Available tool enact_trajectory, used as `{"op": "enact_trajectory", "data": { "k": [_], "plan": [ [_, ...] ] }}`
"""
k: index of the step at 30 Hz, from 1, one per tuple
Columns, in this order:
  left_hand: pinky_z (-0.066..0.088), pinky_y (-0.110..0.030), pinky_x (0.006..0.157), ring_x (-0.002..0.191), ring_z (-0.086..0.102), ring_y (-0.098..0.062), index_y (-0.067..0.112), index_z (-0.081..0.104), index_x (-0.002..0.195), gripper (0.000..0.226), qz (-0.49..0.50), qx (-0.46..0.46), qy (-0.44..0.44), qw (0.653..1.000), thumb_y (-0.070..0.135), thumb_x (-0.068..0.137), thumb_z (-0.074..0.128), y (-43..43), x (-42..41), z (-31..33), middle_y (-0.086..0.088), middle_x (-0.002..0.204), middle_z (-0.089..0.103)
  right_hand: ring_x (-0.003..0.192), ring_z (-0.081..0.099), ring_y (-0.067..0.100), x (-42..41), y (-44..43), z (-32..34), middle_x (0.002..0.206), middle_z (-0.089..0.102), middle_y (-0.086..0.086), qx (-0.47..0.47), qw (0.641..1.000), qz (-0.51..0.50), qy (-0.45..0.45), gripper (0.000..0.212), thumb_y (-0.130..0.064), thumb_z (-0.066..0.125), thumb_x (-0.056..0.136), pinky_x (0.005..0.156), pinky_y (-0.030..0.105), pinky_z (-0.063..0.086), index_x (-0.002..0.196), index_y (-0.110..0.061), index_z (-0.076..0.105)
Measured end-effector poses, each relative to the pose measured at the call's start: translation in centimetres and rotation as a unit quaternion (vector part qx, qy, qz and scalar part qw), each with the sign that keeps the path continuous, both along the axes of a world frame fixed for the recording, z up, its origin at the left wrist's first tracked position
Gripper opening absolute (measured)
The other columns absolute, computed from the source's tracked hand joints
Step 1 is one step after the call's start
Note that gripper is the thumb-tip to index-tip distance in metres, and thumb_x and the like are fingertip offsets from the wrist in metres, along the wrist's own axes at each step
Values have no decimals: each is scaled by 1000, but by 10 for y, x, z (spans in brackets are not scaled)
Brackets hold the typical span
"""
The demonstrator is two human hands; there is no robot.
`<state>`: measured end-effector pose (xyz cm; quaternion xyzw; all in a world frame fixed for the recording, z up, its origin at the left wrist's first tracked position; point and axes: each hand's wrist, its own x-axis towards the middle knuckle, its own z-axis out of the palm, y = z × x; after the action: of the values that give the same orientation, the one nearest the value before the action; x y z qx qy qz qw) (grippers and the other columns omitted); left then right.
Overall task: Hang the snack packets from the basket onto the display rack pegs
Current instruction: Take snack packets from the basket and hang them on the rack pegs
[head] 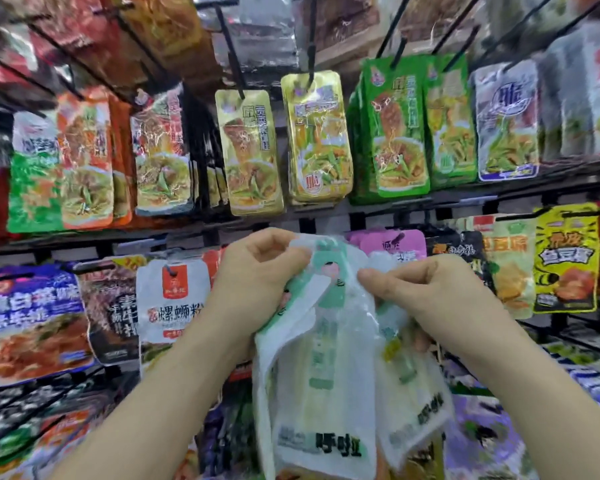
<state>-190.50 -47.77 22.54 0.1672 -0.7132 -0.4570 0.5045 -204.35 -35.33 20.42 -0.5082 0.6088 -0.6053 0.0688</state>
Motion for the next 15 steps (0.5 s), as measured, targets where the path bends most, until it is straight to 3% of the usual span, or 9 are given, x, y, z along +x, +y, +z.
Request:
{"op": "enact_trajectory", "data": {
  "k": [4,8,11,15],
  "plan": [
    [40,-16,42,50,55,-7,18,66,75,13,9,27,17,999,16,88,66,-12,-9,0,5,61,64,35,42,19,-5,-9,11,55,53,28,2,1000,-3,3,35,-40,75,80,38,15,32,62,-10,72],
    [43,-19,47,54,59,-9,14,64,76,12,5,35,29,999,19,86,69,-19,-12,1,4,62,64,33,41,19,-7,-17,14,43,48,9,-5,1000,-8,16,36,-34,75,82,38,17,33,56,-10,68],
    [42,-16,43,50,59,-6,12,62,77,14,8,35,31,999,20,84,71,-21,-13,2,6,57,64,36,42,20,-8,-22,13,46,50,15,7,999,-20,27,35,-37,74,83,42,23,38,61,-9,71],
    [46,-24,49,63,59,-18,10,63,83,16,32,31,25,999,22,84,73,-26,-17,0,-7,70,62,38,41,21,-10,-27,13,45,50,17,18,998,-39,39,36,-36,73,84,44,29,39,61,-8,71]
  ]
}}
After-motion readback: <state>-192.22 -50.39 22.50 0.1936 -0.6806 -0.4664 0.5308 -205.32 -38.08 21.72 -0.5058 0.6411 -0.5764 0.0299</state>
